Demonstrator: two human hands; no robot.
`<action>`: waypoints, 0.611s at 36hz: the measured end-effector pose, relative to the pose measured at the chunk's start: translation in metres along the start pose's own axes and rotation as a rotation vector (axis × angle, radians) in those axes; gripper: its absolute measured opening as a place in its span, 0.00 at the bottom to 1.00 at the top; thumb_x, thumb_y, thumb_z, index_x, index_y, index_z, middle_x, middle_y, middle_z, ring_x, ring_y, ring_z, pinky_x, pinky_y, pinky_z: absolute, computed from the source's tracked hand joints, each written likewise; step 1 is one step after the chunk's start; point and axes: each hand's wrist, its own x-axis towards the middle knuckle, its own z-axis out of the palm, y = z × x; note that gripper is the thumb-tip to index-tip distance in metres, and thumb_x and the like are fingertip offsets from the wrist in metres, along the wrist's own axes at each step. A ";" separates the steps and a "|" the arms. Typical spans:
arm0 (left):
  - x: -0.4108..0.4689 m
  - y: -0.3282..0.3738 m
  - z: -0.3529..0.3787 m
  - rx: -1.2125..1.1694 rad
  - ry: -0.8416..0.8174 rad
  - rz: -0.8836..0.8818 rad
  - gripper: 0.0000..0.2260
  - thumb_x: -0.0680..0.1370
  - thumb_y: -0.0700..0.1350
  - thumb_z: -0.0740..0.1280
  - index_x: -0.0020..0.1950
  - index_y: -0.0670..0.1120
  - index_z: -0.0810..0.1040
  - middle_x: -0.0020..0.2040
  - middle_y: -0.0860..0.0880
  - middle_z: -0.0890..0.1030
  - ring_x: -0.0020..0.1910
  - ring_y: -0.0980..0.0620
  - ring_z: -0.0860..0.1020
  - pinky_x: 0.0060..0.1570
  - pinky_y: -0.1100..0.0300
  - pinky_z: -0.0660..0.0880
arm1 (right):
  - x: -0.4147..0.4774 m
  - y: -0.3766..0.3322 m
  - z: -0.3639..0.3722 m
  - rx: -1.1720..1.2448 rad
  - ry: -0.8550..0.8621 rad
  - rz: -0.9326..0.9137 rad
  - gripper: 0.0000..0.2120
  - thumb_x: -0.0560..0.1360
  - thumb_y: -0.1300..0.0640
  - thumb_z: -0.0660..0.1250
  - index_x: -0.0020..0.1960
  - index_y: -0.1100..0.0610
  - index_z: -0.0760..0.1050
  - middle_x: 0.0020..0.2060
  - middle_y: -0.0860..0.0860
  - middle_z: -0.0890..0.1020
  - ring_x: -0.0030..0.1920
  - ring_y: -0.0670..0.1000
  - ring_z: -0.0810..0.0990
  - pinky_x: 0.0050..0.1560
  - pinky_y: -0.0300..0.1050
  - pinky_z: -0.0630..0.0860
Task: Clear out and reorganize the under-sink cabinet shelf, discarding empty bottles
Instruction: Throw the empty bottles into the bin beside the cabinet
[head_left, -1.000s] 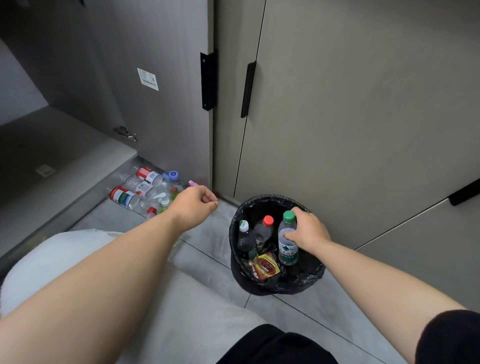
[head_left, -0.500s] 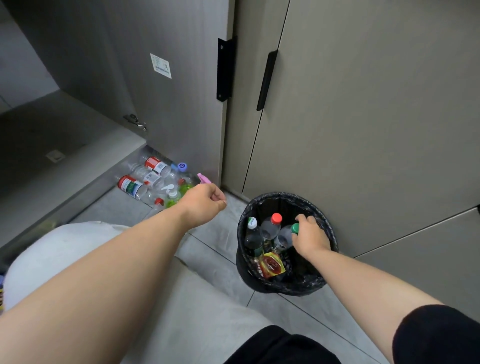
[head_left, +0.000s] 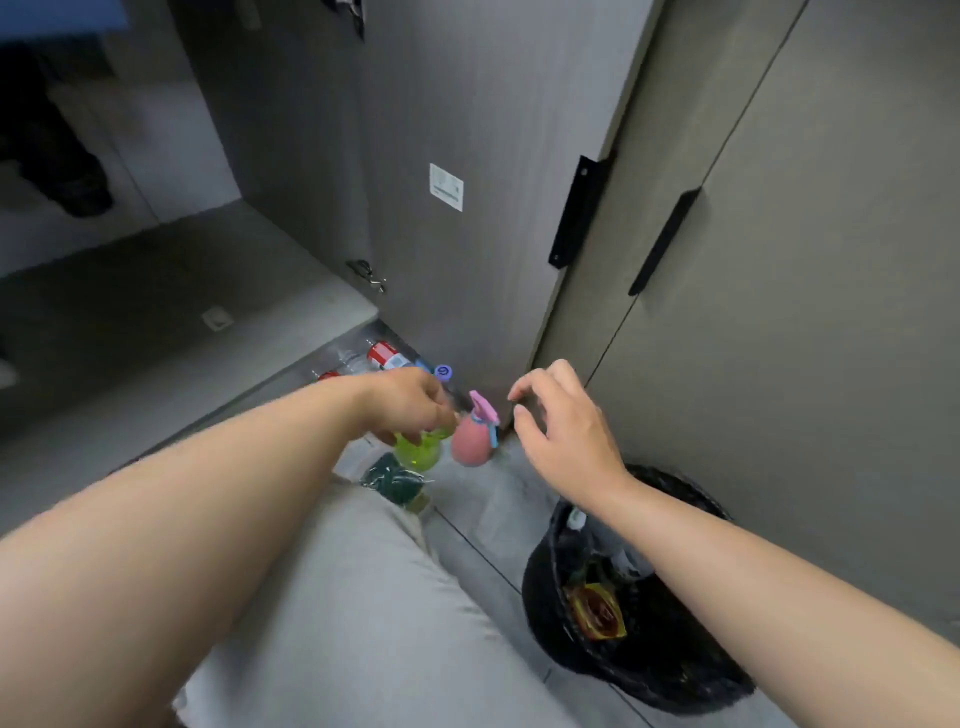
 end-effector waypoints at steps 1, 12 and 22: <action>-0.001 -0.016 -0.014 -0.031 0.040 -0.021 0.09 0.81 0.51 0.67 0.56 0.48 0.79 0.53 0.46 0.83 0.48 0.50 0.84 0.47 0.55 0.80 | 0.010 -0.007 0.008 0.021 -0.042 -0.023 0.02 0.77 0.51 0.62 0.50 0.45 0.71 0.46 0.42 0.67 0.35 0.43 0.73 0.37 0.45 0.72; 0.012 -0.206 -0.027 -0.833 0.463 -0.353 0.08 0.83 0.44 0.64 0.57 0.42 0.80 0.54 0.42 0.84 0.47 0.48 0.83 0.46 0.57 0.76 | 0.106 -0.043 0.174 0.074 -0.729 0.112 0.12 0.77 0.59 0.67 0.59 0.53 0.79 0.49 0.48 0.78 0.49 0.48 0.76 0.40 0.31 0.66; 0.065 -0.284 0.020 -1.347 0.479 -0.426 0.08 0.83 0.44 0.65 0.57 0.43 0.82 0.52 0.42 0.85 0.51 0.44 0.84 0.48 0.54 0.77 | 0.147 -0.011 0.346 -0.132 -0.801 0.287 0.36 0.75 0.52 0.70 0.78 0.54 0.57 0.72 0.59 0.66 0.70 0.62 0.69 0.70 0.57 0.71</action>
